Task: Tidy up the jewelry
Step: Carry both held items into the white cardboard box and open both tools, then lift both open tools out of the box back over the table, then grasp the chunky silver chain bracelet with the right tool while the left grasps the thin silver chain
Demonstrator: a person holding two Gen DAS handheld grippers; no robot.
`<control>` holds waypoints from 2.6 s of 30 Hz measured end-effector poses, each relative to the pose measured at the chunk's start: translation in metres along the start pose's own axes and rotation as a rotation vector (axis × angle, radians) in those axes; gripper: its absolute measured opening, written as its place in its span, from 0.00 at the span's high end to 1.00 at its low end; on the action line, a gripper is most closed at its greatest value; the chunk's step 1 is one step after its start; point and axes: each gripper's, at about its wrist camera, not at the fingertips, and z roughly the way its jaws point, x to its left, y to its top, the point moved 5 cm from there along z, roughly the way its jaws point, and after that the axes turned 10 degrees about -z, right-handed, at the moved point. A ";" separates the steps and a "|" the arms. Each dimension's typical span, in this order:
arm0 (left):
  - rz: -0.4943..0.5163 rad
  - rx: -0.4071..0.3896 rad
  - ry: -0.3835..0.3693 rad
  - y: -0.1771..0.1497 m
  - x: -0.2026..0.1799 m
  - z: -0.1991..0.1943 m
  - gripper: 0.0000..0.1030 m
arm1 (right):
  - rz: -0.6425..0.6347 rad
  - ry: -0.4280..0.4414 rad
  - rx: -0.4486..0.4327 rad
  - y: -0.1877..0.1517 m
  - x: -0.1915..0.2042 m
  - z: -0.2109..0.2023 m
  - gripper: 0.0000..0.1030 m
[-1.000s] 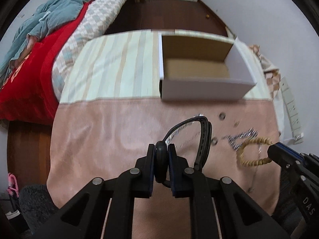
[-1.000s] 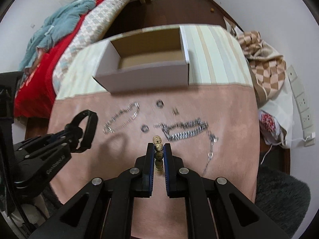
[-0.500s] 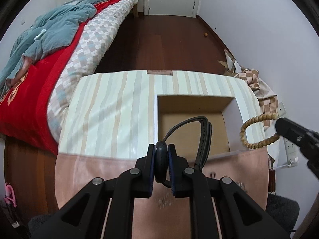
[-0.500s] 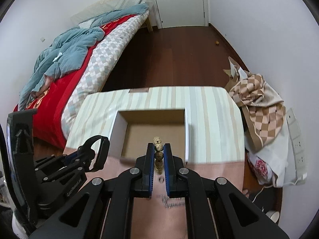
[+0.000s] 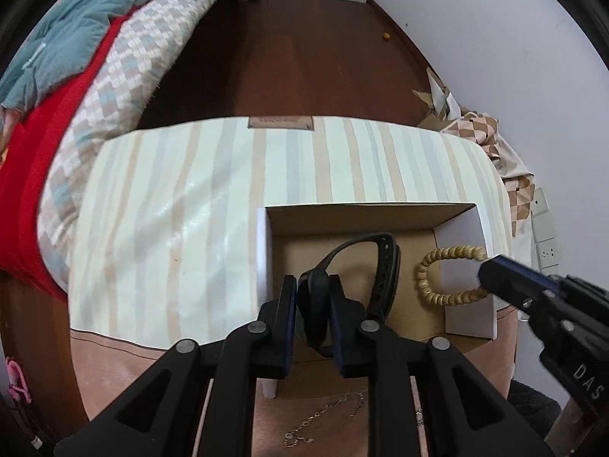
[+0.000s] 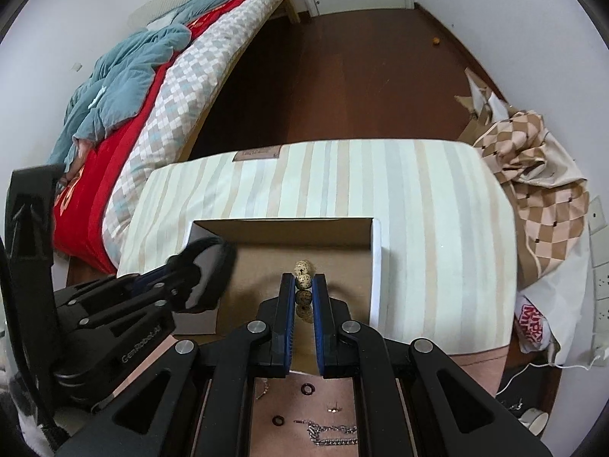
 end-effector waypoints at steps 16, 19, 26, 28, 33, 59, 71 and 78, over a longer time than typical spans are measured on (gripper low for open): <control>-0.034 -0.103 0.064 0.005 0.014 -0.034 0.04 | -0.007 -0.119 0.045 -0.008 -0.008 -0.014 0.31; -0.035 -0.141 0.101 -0.001 0.021 -0.038 0.00 | -0.030 -0.218 0.067 -0.017 -0.009 -0.011 0.09; -0.055 -0.150 0.145 -0.017 0.035 -0.040 0.00 | -0.019 -0.277 0.082 -0.036 -0.012 -0.004 0.04; -0.061 -0.157 0.150 -0.021 0.037 -0.044 0.00 | -0.022 -0.293 0.072 -0.039 -0.008 -0.007 0.03; -0.057 -0.191 0.156 -0.030 0.037 -0.063 0.00 | -0.021 -0.302 0.052 -0.043 0.002 -0.018 0.03; -0.051 -0.393 0.182 -0.110 0.042 -0.191 0.00 | -0.038 -0.364 -0.184 -0.099 0.064 -0.164 0.03; -0.087 -0.364 0.215 -0.123 0.066 -0.162 0.00 | 0.054 -0.273 -0.194 -0.123 0.049 -0.161 0.03; -0.087 -0.270 0.252 -0.130 0.080 -0.094 0.00 | 0.173 -0.247 -0.063 -0.165 0.001 -0.088 0.16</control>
